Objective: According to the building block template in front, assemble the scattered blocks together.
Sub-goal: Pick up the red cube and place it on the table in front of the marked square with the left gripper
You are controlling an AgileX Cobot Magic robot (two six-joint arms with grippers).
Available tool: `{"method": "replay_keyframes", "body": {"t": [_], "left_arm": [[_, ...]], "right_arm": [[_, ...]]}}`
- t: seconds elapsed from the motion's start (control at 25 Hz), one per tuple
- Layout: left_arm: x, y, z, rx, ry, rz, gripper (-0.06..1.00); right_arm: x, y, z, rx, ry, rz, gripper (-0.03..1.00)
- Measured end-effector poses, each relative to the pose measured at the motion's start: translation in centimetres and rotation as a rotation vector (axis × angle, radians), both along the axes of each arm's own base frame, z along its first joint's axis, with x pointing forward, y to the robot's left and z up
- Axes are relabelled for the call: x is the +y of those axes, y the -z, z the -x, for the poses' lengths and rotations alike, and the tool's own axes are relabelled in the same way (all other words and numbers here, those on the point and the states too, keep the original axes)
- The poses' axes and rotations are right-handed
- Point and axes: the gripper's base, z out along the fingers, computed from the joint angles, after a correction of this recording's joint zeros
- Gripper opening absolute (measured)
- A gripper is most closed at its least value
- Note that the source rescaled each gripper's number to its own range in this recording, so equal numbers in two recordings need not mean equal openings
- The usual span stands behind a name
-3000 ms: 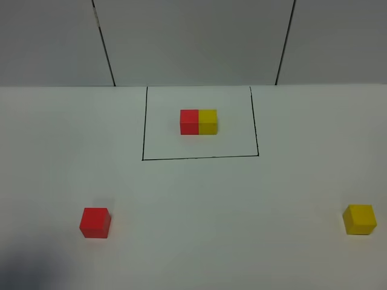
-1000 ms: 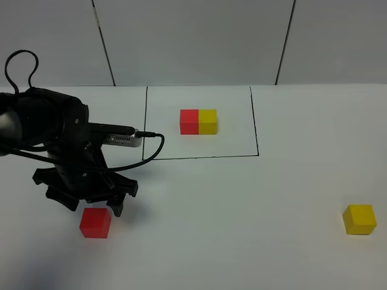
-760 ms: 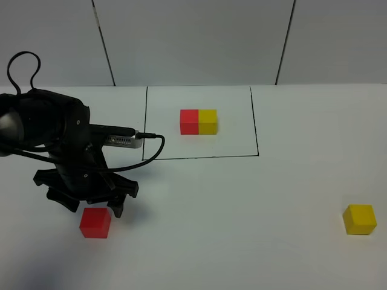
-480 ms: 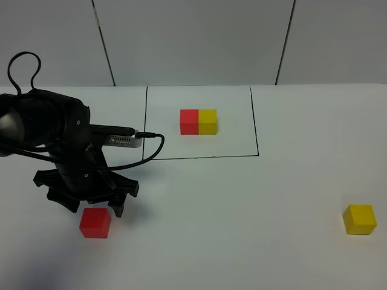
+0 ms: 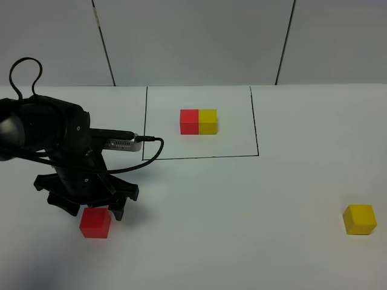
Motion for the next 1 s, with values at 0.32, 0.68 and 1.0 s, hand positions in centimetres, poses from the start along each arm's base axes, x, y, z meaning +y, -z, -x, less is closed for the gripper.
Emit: {"method": "replay_keyframes", "body": {"t": [0.32, 0.68, 1.0], "left_arm": [[0.0, 0.7, -0.1, 0.017, -0.003, -0.006, 0.77], [-0.1, 2.9, -0.3, 0.056, -0.017, -0.021, 0.76], [-0.1, 3.1, -0.3, 0.06, -0.022, -0.025, 0.0]], "right_arm": [[0.0, 0.0, 0.0, 0.0, 0.0, 0.0, 0.55], [0.0, 0.0, 0.0, 0.0, 0.0, 0.0, 0.55], [0.0, 0.0, 0.0, 0.0, 0.0, 0.0, 0.55]]}}
